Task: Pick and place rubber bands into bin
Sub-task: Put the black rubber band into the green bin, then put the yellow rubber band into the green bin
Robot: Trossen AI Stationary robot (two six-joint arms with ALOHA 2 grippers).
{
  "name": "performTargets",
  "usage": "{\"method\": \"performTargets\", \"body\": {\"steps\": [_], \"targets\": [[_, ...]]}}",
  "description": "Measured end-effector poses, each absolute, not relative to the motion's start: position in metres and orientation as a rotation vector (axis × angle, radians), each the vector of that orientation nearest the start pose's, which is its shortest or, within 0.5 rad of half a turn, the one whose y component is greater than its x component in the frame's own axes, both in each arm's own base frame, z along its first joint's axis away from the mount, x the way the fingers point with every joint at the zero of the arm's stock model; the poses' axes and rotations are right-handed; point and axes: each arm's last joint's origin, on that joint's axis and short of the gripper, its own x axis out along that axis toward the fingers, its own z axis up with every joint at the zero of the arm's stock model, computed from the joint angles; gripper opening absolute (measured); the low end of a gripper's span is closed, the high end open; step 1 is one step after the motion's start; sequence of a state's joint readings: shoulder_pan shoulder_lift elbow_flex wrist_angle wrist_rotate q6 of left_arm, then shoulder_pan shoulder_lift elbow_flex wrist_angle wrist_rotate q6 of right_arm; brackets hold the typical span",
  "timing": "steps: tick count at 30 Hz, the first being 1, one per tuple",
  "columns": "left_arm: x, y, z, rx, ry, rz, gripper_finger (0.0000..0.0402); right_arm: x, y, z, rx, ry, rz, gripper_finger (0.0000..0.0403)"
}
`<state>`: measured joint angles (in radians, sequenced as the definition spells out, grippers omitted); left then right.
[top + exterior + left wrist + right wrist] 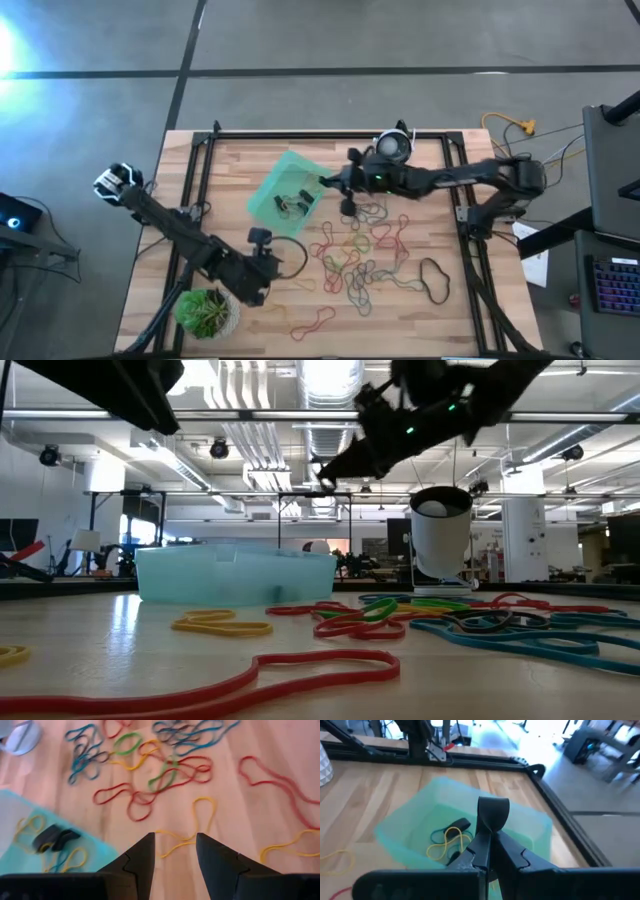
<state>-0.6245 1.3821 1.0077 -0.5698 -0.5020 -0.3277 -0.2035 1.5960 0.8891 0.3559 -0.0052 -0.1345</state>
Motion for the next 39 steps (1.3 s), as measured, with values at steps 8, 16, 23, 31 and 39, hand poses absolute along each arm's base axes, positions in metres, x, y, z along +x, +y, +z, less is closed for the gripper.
{"method": "performTargets", "body": {"steps": [8,16,23,31,39], "targets": [[0.239,-0.174,0.23,0.226,0.816,-0.024,0.0128,0.393,-0.103,0.191,-0.047,0.448,-0.181,0.0009],[0.237,-0.187,0.215,0.267,0.85,-0.053,0.0128,0.416,-0.133,0.175,0.102,0.64,-0.116,0.0045],[0.237,-0.188,0.216,0.265,0.843,-0.053,0.0128,0.411,-0.134,0.186,0.121,0.65,-0.093,0.0139],[0.238,-0.187,0.217,0.281,0.83,-0.022,0.0128,0.39,-0.124,0.207,0.1,0.715,-0.068,0.0198],[0.251,-0.183,0.2,0.357,0.86,-0.008,0.0128,0.36,-0.077,0.226,0.075,0.919,0.164,0.0203]]}}
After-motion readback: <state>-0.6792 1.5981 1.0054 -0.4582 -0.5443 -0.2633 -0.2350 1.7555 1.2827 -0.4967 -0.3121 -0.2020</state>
